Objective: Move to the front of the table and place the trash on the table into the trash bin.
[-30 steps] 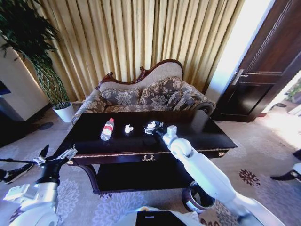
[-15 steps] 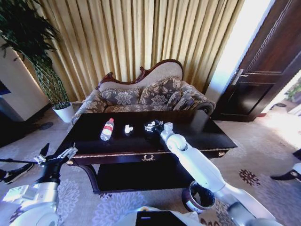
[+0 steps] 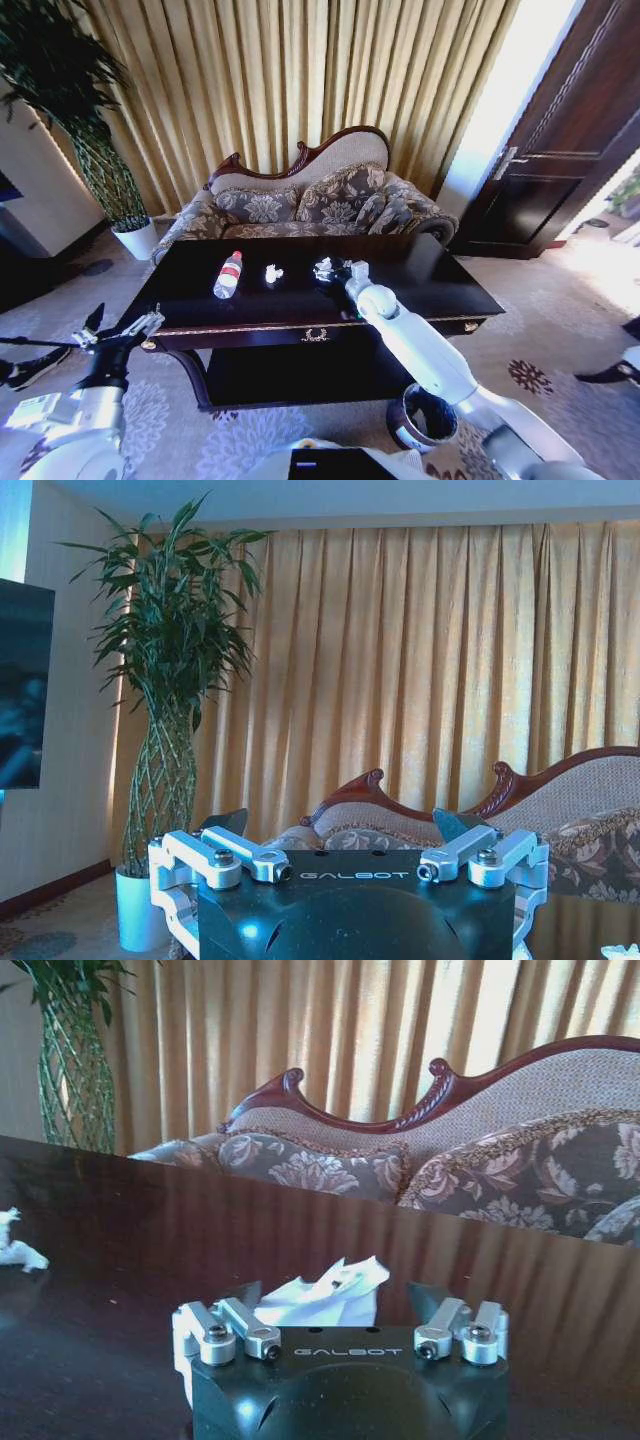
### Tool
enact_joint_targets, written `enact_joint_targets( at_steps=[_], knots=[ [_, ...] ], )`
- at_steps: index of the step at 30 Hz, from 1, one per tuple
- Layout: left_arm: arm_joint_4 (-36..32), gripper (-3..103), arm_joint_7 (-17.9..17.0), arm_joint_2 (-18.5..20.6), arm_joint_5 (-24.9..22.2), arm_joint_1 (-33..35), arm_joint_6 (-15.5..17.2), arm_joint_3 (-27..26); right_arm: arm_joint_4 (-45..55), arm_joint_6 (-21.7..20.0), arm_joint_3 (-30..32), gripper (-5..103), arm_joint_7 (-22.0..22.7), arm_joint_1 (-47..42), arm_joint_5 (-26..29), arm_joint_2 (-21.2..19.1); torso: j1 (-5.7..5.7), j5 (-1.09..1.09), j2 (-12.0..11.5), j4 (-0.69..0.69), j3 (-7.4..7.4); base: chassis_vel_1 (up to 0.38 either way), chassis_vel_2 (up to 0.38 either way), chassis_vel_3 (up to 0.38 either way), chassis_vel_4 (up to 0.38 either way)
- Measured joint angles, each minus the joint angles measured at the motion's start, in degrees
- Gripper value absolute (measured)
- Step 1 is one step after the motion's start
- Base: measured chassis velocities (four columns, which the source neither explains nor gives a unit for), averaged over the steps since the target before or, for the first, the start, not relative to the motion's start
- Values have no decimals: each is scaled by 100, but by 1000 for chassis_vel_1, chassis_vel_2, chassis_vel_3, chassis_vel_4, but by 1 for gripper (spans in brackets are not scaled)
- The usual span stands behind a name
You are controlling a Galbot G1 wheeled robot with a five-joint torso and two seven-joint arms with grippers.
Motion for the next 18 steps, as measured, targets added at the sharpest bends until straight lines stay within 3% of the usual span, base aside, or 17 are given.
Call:
enact_joint_targets(
  at_steps=[1,7,9,16,18],
  knots=[
    [0,100,0,0,0,0,0,0,0,0,0,84,0,0,0,0,0,0,0,0,0,0,0,0,0],
    [0,100,-1,5,-5,-13,-9,2,17,-4,70,57,2,-83,-23,-53,0,0,0,0,0,0,0,0,0],
    [0,100,-1,5,-5,-14,-10,4,23,-4,75,57,3,-89,-24,-53,0,0,0,0,0,0,0,0,0],
    [0,100,-1,5,-6,-15,-14,7,56,10,94,24,13,-94,-25,-53,0,0,0,0,0,0,0,0,0],
    [0,100,-1,5,-6,-14,-17,7,65,16,100,24,17,-93,-23,-53,0,0,0,0,0,0,0,0,0]
  ],
)
